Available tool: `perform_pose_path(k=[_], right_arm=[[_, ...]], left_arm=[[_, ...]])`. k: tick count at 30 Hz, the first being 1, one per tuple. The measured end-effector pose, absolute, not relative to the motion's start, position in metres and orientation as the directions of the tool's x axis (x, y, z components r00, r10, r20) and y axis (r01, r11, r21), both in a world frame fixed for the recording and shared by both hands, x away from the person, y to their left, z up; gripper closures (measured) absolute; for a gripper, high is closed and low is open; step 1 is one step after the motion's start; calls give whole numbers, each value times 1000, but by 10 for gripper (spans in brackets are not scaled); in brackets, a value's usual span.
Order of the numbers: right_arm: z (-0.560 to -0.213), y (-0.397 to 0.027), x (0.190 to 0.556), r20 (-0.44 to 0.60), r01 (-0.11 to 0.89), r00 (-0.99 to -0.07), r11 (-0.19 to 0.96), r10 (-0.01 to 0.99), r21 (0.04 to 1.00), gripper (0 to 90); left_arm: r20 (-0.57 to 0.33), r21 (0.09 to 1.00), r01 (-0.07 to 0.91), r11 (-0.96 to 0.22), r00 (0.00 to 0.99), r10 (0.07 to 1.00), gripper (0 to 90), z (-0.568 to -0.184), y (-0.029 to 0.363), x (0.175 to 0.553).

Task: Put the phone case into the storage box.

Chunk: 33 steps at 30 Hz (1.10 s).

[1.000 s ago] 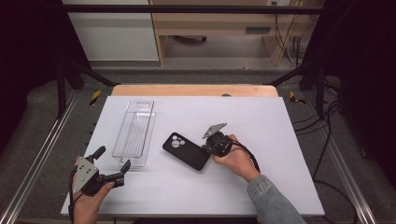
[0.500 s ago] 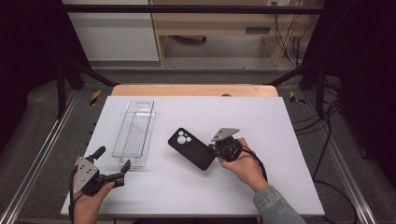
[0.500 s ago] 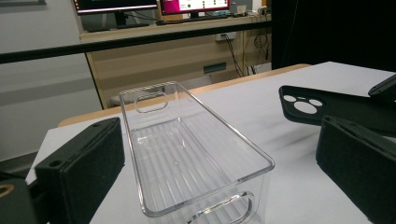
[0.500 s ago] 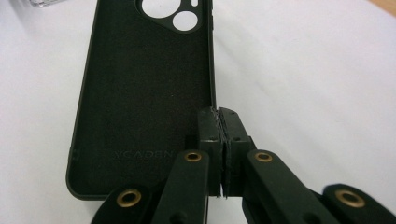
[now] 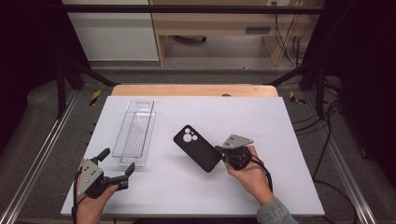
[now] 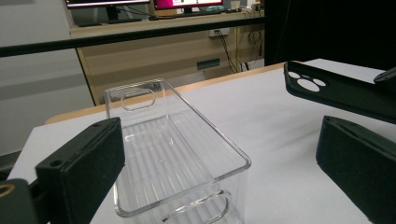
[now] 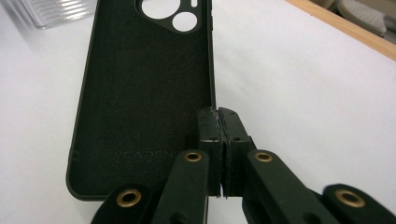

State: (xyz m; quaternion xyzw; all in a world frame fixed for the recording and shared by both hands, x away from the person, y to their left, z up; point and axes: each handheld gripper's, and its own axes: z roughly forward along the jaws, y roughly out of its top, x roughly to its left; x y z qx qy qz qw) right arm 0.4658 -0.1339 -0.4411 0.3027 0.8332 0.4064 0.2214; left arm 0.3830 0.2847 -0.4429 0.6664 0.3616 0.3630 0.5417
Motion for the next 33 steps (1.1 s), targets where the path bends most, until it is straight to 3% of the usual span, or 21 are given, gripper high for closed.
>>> perform_pose_path(k=[18, 33], right_arm=[[-442, -151, 452, -123, 287, -667, 406, 735, 868, 895], [-441, -156, 450, -105, 277, -661, 371, 743, 886, 894]], left_arm=[[124, 968, 129, -217, 509, 852, 13, -407, 245, 389], [51, 966, 184, -182, 557, 829, 16, -385, 219, 405]])
